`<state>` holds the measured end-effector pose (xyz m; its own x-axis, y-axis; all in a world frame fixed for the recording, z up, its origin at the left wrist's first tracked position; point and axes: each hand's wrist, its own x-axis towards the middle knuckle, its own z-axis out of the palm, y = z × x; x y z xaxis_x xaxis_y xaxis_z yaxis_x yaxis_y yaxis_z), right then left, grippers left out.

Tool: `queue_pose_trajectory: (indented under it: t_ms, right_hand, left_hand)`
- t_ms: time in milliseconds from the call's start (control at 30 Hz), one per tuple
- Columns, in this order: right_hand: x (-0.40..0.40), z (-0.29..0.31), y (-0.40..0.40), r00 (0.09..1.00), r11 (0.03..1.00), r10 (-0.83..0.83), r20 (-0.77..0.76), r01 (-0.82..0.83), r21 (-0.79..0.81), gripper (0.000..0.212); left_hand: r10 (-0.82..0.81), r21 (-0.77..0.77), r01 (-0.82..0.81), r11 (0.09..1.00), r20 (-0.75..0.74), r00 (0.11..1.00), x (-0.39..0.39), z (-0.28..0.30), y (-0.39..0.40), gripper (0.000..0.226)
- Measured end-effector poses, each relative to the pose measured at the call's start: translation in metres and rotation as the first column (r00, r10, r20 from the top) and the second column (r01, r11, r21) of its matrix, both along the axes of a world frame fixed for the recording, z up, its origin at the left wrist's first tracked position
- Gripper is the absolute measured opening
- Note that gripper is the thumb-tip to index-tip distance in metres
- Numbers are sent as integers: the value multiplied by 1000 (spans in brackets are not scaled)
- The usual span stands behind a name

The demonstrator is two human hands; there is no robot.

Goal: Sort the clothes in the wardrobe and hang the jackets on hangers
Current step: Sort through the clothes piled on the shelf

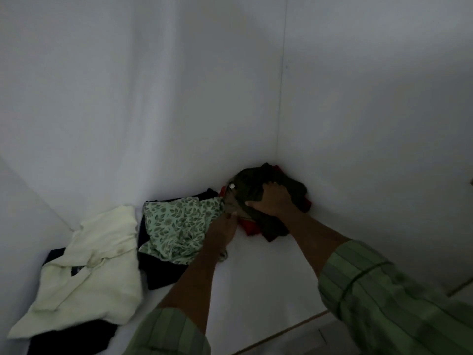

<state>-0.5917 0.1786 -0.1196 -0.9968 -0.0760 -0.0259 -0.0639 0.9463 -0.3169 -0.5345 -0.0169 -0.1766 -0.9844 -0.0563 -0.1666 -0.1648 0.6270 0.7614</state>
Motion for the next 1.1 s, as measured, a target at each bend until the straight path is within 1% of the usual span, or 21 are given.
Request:
queue_pose_trajectory:
  t_ms: [100,167,233,267,333,400,500,600,633,667,700,733,767,800,833,867,900,933,967,1033,1100]
  right_hand:
    - [9,-9,0,998,999,21,-58,-18,50,124]
    - [13,-1,-3,999,1000,8,-53,-7,21,122]
    - [21,5,-4,999,997,27,-46,-23,76,118]
    - [25,6,-4,998,991,48,-44,-42,127,116]
    - [34,5,-7,996,977,80,-34,-72,200,112]
    - [41,2,-15,997,975,63,-44,-52,218,107]
    - [43,-5,-24,996,955,12,-93,17,297,93]
    - [41,-22,-16,968,984,117,-221,-83,159,60]
    - [41,-22,-12,961,995,103,-257,-102,16,49]
    - [41,-17,-9,967,975,30,-253,-83,-204,41]
    - [40,-5,-5,986,895,-58,-155,-17,-446,37]
    - [37,7,-2,987,716,-161,-18,105,-690,34]
    - [33,21,3,958,451,-249,139,242,-859,32]
    - [28,29,11,914,178,-287,287,345,-922,33]
    - [27,33,21,871,-50,-282,402,405,-913,40]
    - [29,33,31,846,-221,-263,464,416,-882,45]
    - [35,31,41,839,-341,-246,485,394,-854,45]
    - [42,27,50,845,-419,-227,484,364,-832,44]
    - [48,22,57,848,-451,-222,481,348,-822,43]
    - [52,15,66,846,-483,-207,492,349,-803,43]
    - [49,15,64,850,-486,-182,494,358,-797,44]
  left_hand:
    - [95,224,-116,968,102,990,-14,7,9,50]
    - [151,403,-237,884,234,960,-23,8,15,46]
    - [140,480,-286,829,317,938,-30,7,19,54]
    - [134,469,-288,835,333,933,-30,7,21,54]
    - [134,427,-273,862,329,935,-28,9,24,41]
    - [163,384,-225,896,187,969,-29,9,24,27]
    - [204,247,-188,951,-41,978,-30,7,18,28]
    - [218,66,-210,976,-162,963,-26,10,17,32]
    - [225,37,-222,974,-168,960,-25,12,17,32]
    - [236,25,-235,972,-173,956,-25,11,17,32]
    - [247,10,-249,968,-177,953,-24,12,17,35]
    - [255,0,-259,966,-181,950,-25,7,16,41]
    - [258,-6,-264,964,-189,947,-27,2,14,45]
    - [264,-4,-270,963,-199,944,-28,-3,12,47]
    - [269,-2,-276,961,-201,942,-29,-6,12,47]
    - [272,7,-277,961,-199,941,-28,-6,13,46]
    - [278,13,-281,960,-191,941,-27,-5,14,44]
    - [281,18,-283,959,-193,940,-24,0,15,42]
    - [282,13,-285,959,-201,938,-22,4,17,39]
    - [294,2,-300,954,-206,933,-20,10,23,33]
    - [300,63,-293,954,-214,930,-20,16,30,27]
